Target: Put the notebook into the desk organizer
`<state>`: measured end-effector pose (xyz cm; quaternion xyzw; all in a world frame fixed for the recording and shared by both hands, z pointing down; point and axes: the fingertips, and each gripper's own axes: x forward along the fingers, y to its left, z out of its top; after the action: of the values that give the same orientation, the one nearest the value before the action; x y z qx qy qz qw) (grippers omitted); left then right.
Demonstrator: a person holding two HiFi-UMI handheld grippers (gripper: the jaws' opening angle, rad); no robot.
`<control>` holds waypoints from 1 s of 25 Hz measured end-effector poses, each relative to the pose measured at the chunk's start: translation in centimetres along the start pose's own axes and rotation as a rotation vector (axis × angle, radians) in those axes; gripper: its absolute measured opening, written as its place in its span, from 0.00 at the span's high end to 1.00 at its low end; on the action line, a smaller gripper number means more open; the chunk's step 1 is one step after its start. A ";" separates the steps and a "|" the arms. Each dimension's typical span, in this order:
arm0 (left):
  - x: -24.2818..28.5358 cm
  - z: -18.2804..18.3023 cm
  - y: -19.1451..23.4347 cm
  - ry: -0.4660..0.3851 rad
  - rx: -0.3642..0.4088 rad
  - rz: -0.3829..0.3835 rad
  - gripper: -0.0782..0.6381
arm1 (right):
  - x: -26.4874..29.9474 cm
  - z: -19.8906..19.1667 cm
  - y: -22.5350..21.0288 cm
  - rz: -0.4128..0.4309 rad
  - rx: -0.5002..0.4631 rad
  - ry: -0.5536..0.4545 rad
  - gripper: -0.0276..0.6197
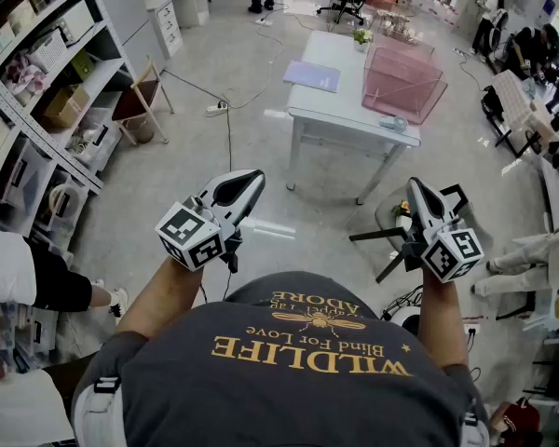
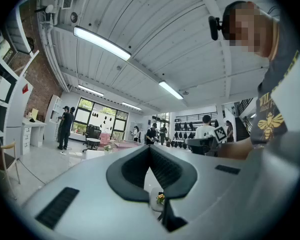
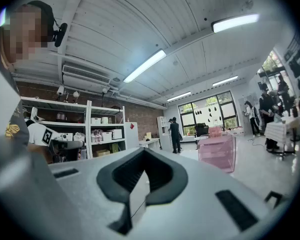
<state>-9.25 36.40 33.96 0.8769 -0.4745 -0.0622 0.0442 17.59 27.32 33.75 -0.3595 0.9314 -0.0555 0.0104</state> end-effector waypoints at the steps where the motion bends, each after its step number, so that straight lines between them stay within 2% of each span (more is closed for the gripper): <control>1: 0.0 0.0 0.1 0.000 -0.001 0.000 0.89 | 0.1 0.0 0.0 -0.001 -0.001 0.000 0.96; 25: 1.4 -0.1 0.1 -0.004 -0.004 -0.007 0.89 | 0.3 0.0 -1.0 -0.013 -0.021 -0.005 0.96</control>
<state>-8.58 35.19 33.95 0.8784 -0.4713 -0.0651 0.0447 18.01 26.40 33.84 -0.3659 0.9295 -0.0448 0.0085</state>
